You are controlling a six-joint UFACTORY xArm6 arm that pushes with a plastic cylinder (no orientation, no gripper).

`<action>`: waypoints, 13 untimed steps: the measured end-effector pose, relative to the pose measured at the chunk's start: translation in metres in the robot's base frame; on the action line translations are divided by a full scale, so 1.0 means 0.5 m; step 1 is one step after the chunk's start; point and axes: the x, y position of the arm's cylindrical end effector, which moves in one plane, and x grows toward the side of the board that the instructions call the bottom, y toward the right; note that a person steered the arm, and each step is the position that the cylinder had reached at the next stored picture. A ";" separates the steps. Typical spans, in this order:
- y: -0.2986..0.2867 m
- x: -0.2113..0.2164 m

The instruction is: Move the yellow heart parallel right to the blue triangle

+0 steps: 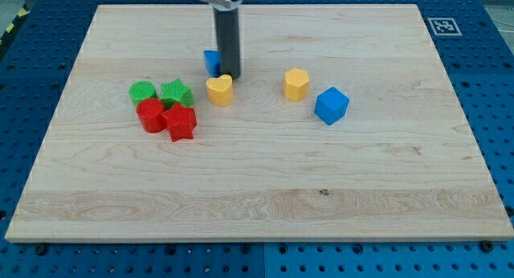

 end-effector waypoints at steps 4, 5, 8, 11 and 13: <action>0.051 0.022; 0.117 0.071; 0.046 0.217; 0.022 0.115; -0.011 0.169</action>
